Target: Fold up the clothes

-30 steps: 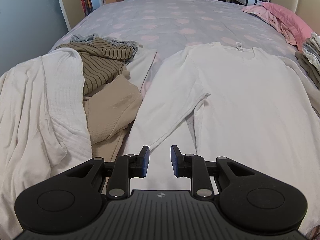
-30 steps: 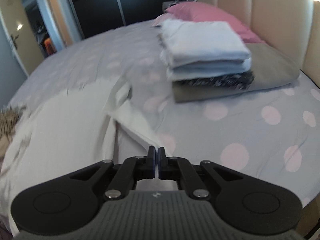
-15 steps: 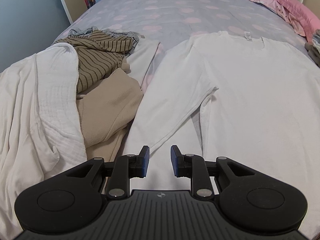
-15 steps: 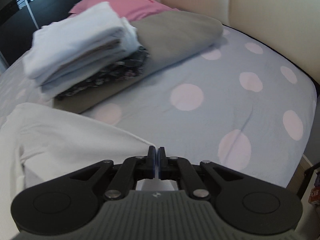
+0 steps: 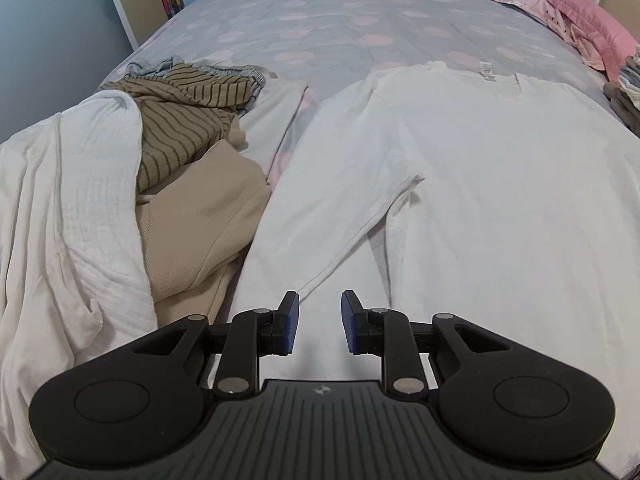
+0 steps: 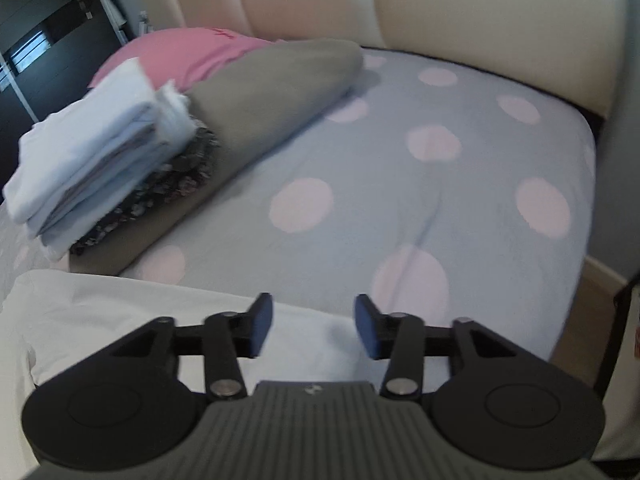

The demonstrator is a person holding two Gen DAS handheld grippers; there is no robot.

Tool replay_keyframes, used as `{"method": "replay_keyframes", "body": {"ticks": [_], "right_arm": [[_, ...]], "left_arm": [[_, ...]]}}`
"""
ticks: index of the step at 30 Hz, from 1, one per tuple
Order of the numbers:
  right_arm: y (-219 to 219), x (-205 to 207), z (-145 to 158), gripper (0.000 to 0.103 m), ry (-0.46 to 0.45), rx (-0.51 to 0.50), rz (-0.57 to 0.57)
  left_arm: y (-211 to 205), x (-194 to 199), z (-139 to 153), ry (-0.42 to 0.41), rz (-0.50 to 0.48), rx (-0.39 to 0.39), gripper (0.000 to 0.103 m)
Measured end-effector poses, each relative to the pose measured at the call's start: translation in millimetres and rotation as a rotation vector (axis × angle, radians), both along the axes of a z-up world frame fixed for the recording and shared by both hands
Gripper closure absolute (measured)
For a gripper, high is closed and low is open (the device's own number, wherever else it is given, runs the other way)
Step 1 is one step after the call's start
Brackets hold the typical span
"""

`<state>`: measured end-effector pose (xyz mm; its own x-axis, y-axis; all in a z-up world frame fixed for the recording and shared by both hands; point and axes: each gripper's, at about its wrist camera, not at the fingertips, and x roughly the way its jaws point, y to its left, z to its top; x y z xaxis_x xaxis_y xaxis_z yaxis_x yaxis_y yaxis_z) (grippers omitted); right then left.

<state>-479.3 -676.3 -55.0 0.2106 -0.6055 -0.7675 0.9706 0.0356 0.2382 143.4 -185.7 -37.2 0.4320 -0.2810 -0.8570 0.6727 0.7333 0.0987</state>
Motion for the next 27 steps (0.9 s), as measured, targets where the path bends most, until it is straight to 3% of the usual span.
{"method": "replay_keyframes", "body": {"ticks": [6,8,9,12,13,19,22,24,27], "right_arm": [[0,-15,-39,0.054,-0.139,0.197,-0.040],[1,-6,-46,0.057,-0.115,0.237,-0.006],[1,-2,-48,0.071,-0.108,0.250,0.012],[1,8,-51,0.096,-0.109,0.290,0.073],[2,8,-48,0.098,-0.104,0.276,0.071],[7,-1,-21,0.099,-0.020,0.105,-0.028],[7,6,-21,0.097,0.025,0.097,-0.015],[8,11,-22,0.090,0.056,0.106,0.000],[14,15,-12,0.089,0.099,0.057,0.048]], "left_arm": [[3,0,0,-0.007,0.017,0.002,0.082],[3,0,0,-0.007,0.025,-0.001,0.082],[4,0,0,-0.007,0.028,-0.002,0.082],[4,-1,0,-0.009,0.031,-0.001,0.082],[4,-1,0,-0.011,0.028,-0.001,0.082],[4,-1,-1,-0.013,0.020,0.005,0.082],[5,-3,-1,-0.005,0.017,-0.001,0.082],[6,-5,0,0.001,0.014,-0.008,0.082],[9,-10,-1,0.031,0.005,-0.018,0.082]]}}
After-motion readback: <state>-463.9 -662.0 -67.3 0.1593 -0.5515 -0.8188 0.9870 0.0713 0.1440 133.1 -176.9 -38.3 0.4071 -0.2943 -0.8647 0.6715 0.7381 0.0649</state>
